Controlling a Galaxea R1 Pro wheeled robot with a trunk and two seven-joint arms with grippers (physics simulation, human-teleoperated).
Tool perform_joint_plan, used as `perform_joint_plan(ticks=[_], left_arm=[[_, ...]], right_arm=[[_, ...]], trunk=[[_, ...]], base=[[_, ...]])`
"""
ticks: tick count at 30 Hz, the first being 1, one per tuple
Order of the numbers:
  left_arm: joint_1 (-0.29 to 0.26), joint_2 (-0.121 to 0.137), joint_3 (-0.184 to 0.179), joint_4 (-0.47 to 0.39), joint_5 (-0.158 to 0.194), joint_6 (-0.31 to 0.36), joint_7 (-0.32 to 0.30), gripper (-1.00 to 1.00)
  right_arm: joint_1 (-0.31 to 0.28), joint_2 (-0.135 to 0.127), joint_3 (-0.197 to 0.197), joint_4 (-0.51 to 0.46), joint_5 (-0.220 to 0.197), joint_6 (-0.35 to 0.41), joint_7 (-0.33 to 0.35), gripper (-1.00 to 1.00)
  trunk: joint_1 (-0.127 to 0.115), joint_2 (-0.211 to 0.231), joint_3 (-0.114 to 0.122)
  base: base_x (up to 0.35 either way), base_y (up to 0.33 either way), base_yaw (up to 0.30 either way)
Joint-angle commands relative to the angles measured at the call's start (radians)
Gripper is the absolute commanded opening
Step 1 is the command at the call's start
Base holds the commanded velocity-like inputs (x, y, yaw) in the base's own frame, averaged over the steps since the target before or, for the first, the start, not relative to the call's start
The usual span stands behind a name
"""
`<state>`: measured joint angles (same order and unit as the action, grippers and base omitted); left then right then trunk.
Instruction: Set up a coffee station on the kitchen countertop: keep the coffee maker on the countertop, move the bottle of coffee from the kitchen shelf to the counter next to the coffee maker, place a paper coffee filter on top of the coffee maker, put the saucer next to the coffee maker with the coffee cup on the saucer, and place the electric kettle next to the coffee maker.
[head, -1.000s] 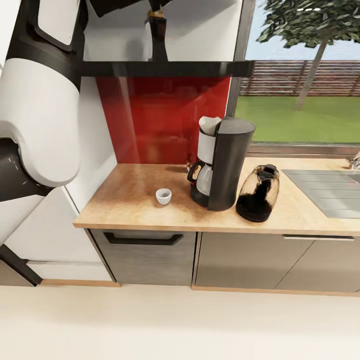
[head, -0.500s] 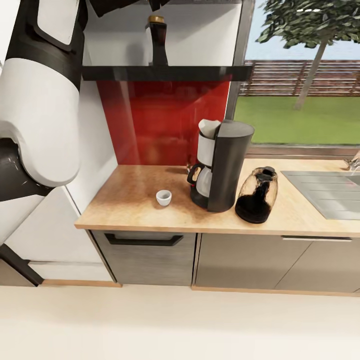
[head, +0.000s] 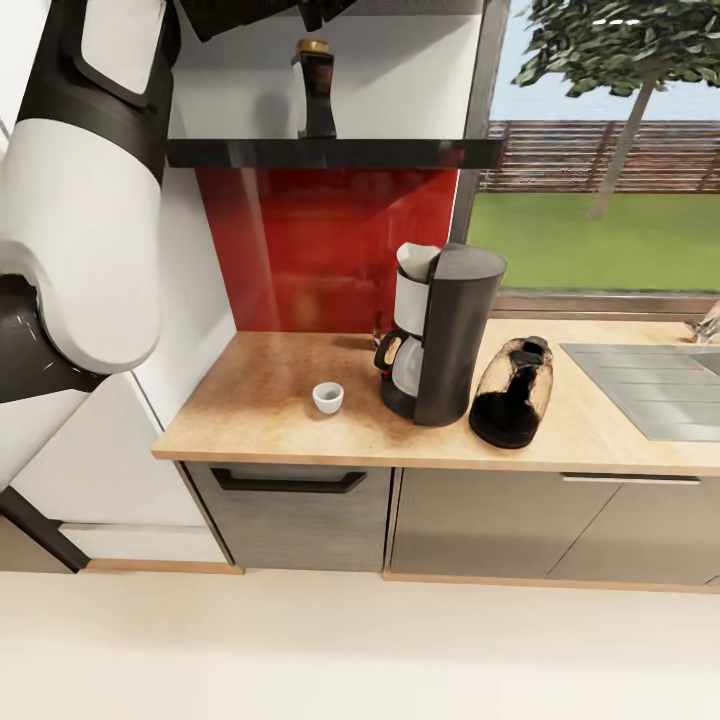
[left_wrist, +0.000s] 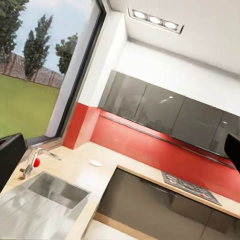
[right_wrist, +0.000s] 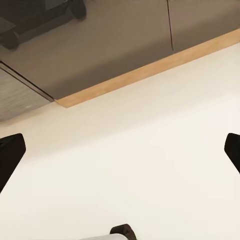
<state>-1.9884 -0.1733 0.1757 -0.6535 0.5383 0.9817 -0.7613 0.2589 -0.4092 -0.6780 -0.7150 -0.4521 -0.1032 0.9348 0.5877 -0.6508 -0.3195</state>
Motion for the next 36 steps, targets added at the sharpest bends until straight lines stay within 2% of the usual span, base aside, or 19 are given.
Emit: perform_joint_plan(ticks=[1, 6, 9, 11, 12, 14, 17, 18, 24, 26, 27, 28, 29, 30, 35, 36], left_arm=[[-0.001, -0.001, 0.005, 0.007, -0.006, 0.004, -0.005, 1.00], [-0.001, -0.001, -0.001, 0.153, -0.009, -0.004, -0.002, 1.00], [-0.001, -0.001, -0.003, 0.191, -0.010, -0.018, -0.001, 1.00], [-0.001, -0.001, -0.018, 0.205, -0.019, -0.027, 0.000, 1.00], [-0.001, -0.001, -0.037, 0.209, -0.032, -0.030, 0.008, 1.00], [-0.001, -0.001, -0.054, 0.209, -0.044, -0.032, 0.029, 1.00], [-0.001, -0.001, -0.078, 0.201, -0.055, -0.034, 0.097, 1.00], [-0.001, -0.001, -0.087, 0.178, -0.058, -0.034, 0.137, 1.00], [-0.001, -0.001, -0.105, 0.097, -0.064, -0.033, 0.214, 1.00], [-0.001, -0.001, -0.132, 0.058, -0.064, -0.032, 0.278, 1.00], [-0.001, -0.001, -0.159, 0.019, -0.063, -0.030, 0.325, 1.00], [-0.001, -0.001, -0.215, -0.046, -0.064, -0.029, 0.393, 1.00], [-0.001, -0.001, -0.231, -0.059, -0.064, -0.028, 0.411, 1.00], [-0.001, -0.001, -0.270, -0.084, -0.065, -0.028, 0.454, 1.00], [-0.001, -0.001, -0.390, -0.145, -0.064, -0.026, 0.605, 1.00], [-0.001, -0.001, -0.435, -0.159, -0.063, -0.025, 0.662, 1.00]], right_arm=[[0.000, 0.000, 0.001, 0.000, -0.005, -0.002, 0.002, 1.00], [0.000, 0.000, 0.001, 0.000, -0.004, -0.003, 0.002, 1.00], [0.000, 0.000, 0.002, 0.001, -0.004, -0.003, 0.002, 1.00], [0.000, 0.000, 0.002, 0.001, -0.004, -0.003, 0.002, 1.00], [0.000, 0.000, 0.002, 0.001, -0.004, -0.003, 0.002, 1.00], [0.000, 0.000, 0.002, 0.001, -0.004, -0.003, 0.002, 1.00], [0.000, 0.000, 0.002, 0.002, -0.004, -0.003, 0.001, 1.00], [0.000, 0.000, 0.002, 0.002, -0.004, -0.003, 0.001, 1.00], [0.000, 0.000, 0.002, 0.002, -0.003, -0.003, 0.001, 1.00], [0.000, 0.000, 0.002, 0.002, -0.003, -0.003, 0.001, 1.00], [0.000, 0.000, 0.002, 0.002, -0.003, -0.003, 0.001, 1.00], [0.000, 0.000, 0.002, 0.002, -0.003, -0.003, -0.006, 1.00], [0.000, 0.000, 0.002, 0.002, -0.003, -0.003, -0.012, 1.00], [0.000, 0.000, 0.002, 0.002, -0.004, -0.003, -0.025, 1.00], [0.000, 0.000, 0.003, 0.002, -0.004, -0.002, -0.045, 1.00], [0.000, 0.000, 0.003, 0.002, -0.004, -0.002, -0.048, 1.00]], trunk=[[0.000, -0.001, -0.001], [0.000, -0.001, -0.001], [0.000, -0.001, -0.001], [0.000, -0.001, -0.001], [0.000, -0.001, -0.001], [0.000, -0.001, -0.001], [0.000, -0.001, -0.001], [0.000, -0.001, -0.001], [0.000, -0.001, -0.001], [0.000, -0.001, -0.001], [0.000, -0.001, -0.001], [0.000, -0.001, -0.001], [0.000, -0.001, -0.001], [0.000, -0.001, -0.001], [0.000, -0.001, -0.001], [0.000, -0.001, -0.001]], base=[[0.000, 0.000, 0.000], [0.000, 0.000, 0.000], [0.000, 0.000, 0.000], [0.000, 0.000, 0.000], [0.000, 0.000, 0.000], [0.000, 0.000, 0.000], [0.000, 0.000, 0.000], [0.000, 0.000, 0.000], [0.000, 0.000, 0.000], [0.000, 0.000, 0.000], [0.000, 0.000, 0.000], [0.000, 0.000, 0.000], [0.000, 0.000, 0.000], [0.000, 0.000, 0.000], [0.000, 0.000, 0.000], [0.000, 0.000, 0.000]])
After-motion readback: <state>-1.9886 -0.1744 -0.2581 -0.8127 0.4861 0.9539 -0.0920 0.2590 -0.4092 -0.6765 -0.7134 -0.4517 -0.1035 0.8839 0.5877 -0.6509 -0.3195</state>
